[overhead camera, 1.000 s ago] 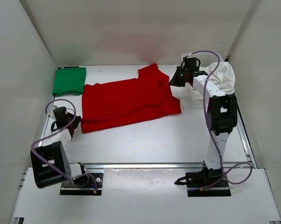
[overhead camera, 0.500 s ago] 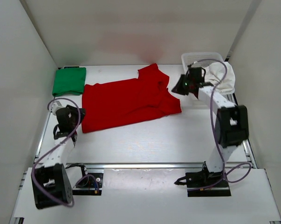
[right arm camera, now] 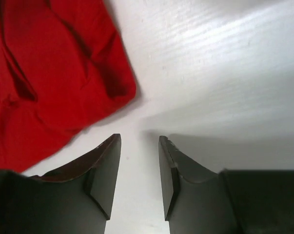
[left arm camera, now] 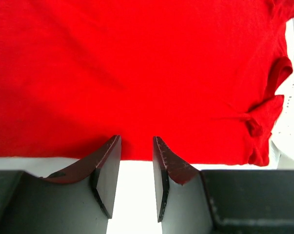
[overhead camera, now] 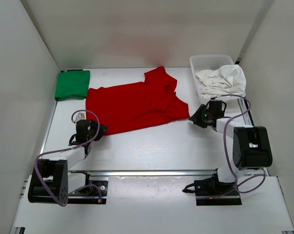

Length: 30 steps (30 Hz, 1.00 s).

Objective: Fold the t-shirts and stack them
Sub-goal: Fold the flattened tshirt in 1/3 of the way

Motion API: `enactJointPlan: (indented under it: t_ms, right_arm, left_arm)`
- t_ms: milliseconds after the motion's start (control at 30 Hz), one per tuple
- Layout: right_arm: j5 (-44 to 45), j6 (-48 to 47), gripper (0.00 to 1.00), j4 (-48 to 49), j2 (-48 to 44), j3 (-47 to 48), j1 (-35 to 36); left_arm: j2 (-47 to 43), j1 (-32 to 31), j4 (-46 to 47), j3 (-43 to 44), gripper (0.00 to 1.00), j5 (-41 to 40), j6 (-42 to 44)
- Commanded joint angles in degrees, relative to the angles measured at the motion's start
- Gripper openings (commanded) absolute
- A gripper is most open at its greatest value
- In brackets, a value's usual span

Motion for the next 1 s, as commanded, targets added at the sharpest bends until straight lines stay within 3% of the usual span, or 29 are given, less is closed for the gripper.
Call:
enactJointPlan:
  t_ms: [0, 267, 400, 467, 533, 767, 967]
  right_arm:
    - [0.2, -1.3, 0.36, 5.0, 3.1, 4.1, 0.0]
    - [-0.1, -1.0, 0.32, 6.1, 11.7, 9.5, 0.1]
    - [-0.5, -0.4, 0.17, 6.2, 13.8, 12.1, -0.1]
    - [-0.4, -0.2, 0.05, 5.9, 13.6, 12.5, -0.2]
    - [-0.1, 0.1, 0.01, 5.9, 13.3, 11.7, -0.6]
    - [0.7, 2.6, 0.0, 5.7, 1.1, -3.4, -1.5]
    - [-2.5, 3.2, 0.0, 6.7, -11.1, -16.2, -7.2]
  left_arm:
    - [1.7, -2.5, 4.0, 3.5, 0.43, -1.0, -0.4]
    - [10.4, -2.8, 6.1, 6.1, 0.41, 1.1, -0.4]
    - [13.4, -1.7, 7.0, 5.7, 0.4, 2.3, -0.3]
    - [13.5, -1.8, 5.6, 6.3, 0.4, 1.2, 1.7]
    - [13.0, -2.4, 3.3, 6.8, 0.39, -0.7, 3.2]
    - [11.3, -0.2, -0.3, 6.0, 0.38, -1.8, 5.9]
    - [9.0, -0.8, -1.7, 4.9, 0.38, 0.3, 5.0]
